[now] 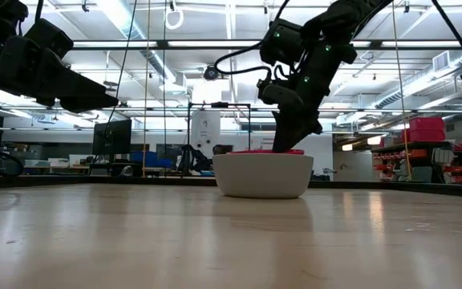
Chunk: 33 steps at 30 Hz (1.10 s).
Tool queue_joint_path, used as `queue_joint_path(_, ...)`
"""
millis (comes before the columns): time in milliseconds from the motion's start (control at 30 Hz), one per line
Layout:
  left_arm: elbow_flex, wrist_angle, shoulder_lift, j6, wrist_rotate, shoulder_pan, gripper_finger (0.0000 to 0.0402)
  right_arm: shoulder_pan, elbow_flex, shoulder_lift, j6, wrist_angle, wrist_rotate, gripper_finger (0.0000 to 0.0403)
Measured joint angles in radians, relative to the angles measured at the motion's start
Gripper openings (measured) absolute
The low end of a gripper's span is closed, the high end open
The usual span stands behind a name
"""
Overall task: Nest bowls inside each other
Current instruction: Stack the red bowl on top of the blue bowl, then stack the light blue bowl on top of the red bowl
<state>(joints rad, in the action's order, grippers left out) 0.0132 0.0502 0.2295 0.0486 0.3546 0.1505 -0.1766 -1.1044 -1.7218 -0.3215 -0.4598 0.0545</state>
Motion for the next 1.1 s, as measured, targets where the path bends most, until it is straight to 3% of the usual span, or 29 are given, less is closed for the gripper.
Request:
queue_joint_path(333,0.000,0.000,0.000,0.000,0.000,0.000,0.0332,-0.001,0.001,0.005,0.030,0.094,0.022,0.0171)
queue_joint_path(467,0.000,0.000,0.000,0.000,0.000,0.000,0.0332,-0.002,0.001,0.012,0.034,0.113,0.024,0.0211)
queue_joint_path(633,0.000,0.000,0.000,-0.002,0.000,0.000,0.0332,0.037,0.001,0.098,-0.020,0.024,0.088,0.0215)
queue_joint_path(767,0.000,0.000,0.000,-0.003,0.000,0.000,0.0331,0.155,0.001,0.227,-0.129,-0.156,0.181,0.0200)
queue_joint_path(933,0.000,0.000,0.021,-0.003,0.000,0.000,0.0331,0.394,0.003,0.340,-0.413,-0.348,0.290,0.0201)
queue_joint_path(1100,-0.001,0.010,0.057,-0.003,0.002,0.000,0.0331,0.607,0.055,0.316,-0.736,-0.433,0.277,0.0217)
